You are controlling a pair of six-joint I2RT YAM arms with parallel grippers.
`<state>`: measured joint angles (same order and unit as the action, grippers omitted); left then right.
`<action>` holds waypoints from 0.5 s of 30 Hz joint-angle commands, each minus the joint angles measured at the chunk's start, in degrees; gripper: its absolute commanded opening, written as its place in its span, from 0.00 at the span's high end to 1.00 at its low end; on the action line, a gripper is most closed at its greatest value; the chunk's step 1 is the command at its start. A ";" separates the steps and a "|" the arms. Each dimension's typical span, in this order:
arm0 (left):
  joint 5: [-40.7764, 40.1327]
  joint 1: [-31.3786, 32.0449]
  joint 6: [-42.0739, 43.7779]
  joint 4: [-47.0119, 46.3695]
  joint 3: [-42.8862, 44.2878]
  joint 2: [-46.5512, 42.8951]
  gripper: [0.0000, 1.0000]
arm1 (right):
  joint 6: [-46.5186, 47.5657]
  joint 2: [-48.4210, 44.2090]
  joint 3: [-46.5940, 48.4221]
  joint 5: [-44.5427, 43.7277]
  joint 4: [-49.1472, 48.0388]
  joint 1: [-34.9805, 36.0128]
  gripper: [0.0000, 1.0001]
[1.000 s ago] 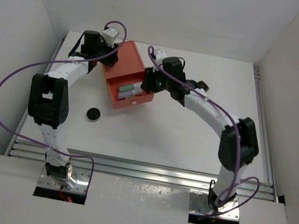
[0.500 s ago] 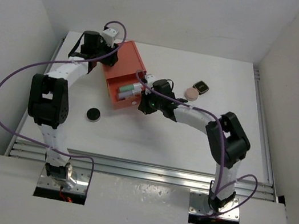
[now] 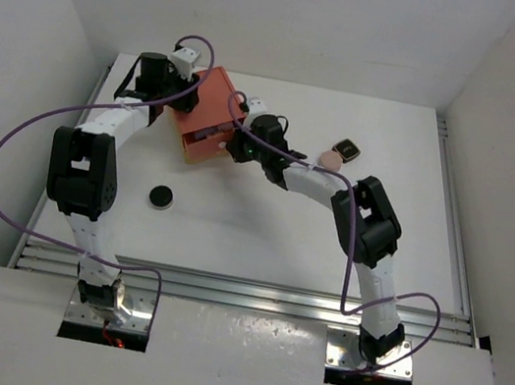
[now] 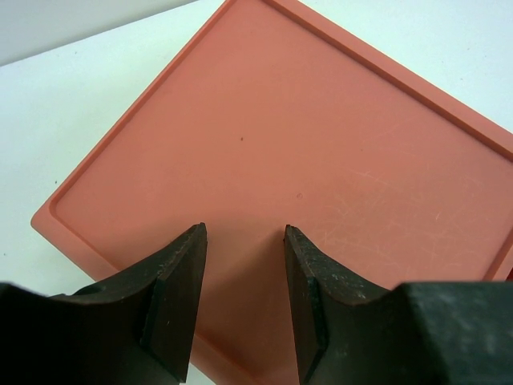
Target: Organize the makeup
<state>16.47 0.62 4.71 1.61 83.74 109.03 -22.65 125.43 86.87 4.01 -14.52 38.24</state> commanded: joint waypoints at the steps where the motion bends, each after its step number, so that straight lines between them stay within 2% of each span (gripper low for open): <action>1: 1.20 -0.54 0.74 10.79 -2.89 4.87 0.51 | -1.86 0.78 4.36 -1.99 -6.13 -0.45 1.00; 7: 1.72 -0.54 0.74 10.79 -2.89 6.02 0.51 | -4.50 6.67 11.02 -3.83 -7.36 -0.62 1.00; 11: 2.34 -0.54 0.74 10.79 -2.89 6.54 0.51 | -5.21 9.49 14.46 -1.64 -6.48 -0.45 1.00; 15: 2.95 -1.06 0.22 10.79 -2.36 6.54 0.51 | -3.63 5.55 8.07 -0.93 -7.97 -0.36 0.92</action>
<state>18.87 -0.05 5.54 -1.54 83.92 110.69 -26.59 134.58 97.25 2.20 -18.26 38.00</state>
